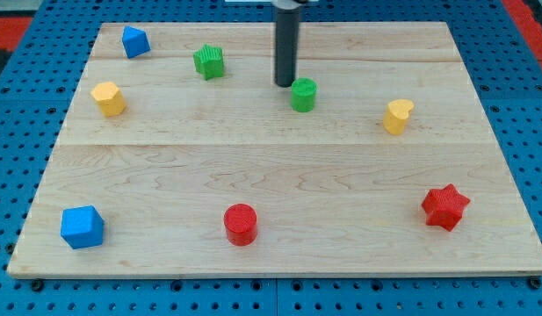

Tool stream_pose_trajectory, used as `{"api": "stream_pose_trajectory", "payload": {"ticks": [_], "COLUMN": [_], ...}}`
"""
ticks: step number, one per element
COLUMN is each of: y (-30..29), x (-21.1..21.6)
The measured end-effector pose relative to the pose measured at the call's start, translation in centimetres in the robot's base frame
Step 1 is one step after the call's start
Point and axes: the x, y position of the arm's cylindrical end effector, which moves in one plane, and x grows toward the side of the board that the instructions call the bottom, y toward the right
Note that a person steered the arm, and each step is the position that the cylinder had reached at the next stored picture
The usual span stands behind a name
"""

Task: Place the arm to the right of the green star

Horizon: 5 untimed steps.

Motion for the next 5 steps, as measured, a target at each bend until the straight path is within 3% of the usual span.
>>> {"api": "stream_pose_trajectory", "payload": {"ticks": [1,3,4,5], "y": [-0.4,-10.3,-7.9,2.9], "x": [-4.0,-5.6,-5.5,-5.6]}}
